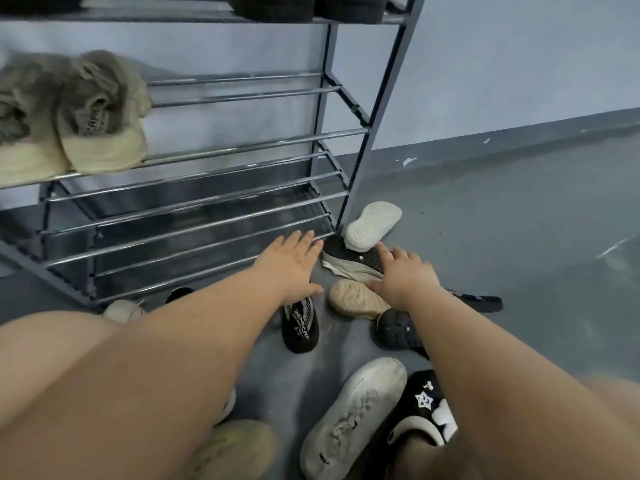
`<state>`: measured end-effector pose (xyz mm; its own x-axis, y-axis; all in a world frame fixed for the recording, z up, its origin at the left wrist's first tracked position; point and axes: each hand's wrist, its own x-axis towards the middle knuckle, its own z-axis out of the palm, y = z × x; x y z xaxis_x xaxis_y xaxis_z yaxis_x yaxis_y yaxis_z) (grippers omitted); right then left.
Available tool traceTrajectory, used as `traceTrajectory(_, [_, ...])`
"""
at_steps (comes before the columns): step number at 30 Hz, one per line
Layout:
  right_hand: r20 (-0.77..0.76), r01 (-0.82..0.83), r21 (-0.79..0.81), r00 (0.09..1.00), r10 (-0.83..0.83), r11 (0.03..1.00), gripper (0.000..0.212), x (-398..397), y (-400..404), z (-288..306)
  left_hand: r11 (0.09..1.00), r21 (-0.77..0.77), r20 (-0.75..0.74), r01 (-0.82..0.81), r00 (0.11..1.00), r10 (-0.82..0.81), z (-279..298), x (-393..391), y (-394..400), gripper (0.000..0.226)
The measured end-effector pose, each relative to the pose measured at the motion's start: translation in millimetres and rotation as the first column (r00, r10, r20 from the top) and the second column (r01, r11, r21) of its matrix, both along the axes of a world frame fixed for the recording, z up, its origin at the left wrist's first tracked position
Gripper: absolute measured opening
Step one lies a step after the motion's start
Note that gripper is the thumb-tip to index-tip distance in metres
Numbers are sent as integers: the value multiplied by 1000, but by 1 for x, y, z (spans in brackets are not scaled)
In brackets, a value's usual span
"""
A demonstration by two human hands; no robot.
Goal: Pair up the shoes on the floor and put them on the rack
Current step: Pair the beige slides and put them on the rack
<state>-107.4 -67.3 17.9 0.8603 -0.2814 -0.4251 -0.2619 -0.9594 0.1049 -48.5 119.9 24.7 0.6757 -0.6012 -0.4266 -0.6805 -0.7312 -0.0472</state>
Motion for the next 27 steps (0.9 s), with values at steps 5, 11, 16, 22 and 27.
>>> traceTrajectory(5, [-27,38,-50,999,-39,998,79,3,-30,-5,983,97,26,157,987,-160,-19,13,-13,81])
traceTrajectory(11, [-85,42,14,996,-41,999,76,27,-42,-48,997,57,-81,44,996,-40,-47,39,-35,76])
traceTrajectory(16, [-147,17,128,989,2,992,65,39,-34,-103,996,-33,-264,-79,962,68,-105,37,-39,74])
traceTrajectory(22, [-228,45,196,974,1,980,62,55,-36,-136,981,-87,-410,-171,904,121,-157,38,-49,66])
traceTrajectory(27, [-255,93,205,966,-38,974,58,64,-50,-153,981,-93,-432,-171,894,115,-181,48,-76,64])
